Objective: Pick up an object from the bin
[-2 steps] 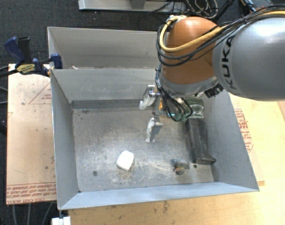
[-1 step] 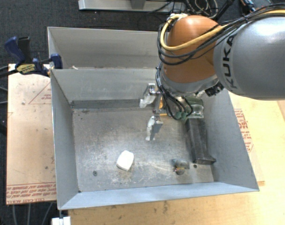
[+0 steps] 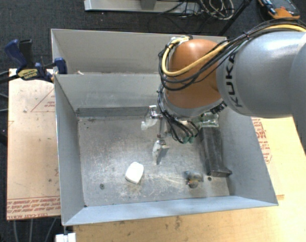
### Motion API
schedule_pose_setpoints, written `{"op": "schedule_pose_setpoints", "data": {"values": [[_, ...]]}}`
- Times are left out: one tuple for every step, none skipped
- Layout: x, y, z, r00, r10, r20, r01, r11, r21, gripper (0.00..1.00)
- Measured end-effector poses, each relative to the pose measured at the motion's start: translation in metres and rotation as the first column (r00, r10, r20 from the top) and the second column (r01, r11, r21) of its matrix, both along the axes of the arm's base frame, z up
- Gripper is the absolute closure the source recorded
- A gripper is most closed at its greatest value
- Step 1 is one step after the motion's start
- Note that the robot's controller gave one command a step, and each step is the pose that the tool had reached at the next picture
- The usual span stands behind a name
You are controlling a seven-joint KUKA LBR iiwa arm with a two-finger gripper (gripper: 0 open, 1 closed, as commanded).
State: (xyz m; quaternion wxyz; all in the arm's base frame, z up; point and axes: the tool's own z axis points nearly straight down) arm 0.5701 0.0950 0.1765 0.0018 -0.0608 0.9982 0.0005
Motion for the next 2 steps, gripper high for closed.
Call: {"op": "schedule_pose_setpoints", "data": {"values": [[-0.046, 0.019, -0.018, 0.966, 0.260, -0.004, -0.260, 0.966, 0.000, 0.00], [-0.051, 0.027, -0.034, 0.936, 0.353, -0.002, -0.353, 0.936, 0.000, 0.00]]}}
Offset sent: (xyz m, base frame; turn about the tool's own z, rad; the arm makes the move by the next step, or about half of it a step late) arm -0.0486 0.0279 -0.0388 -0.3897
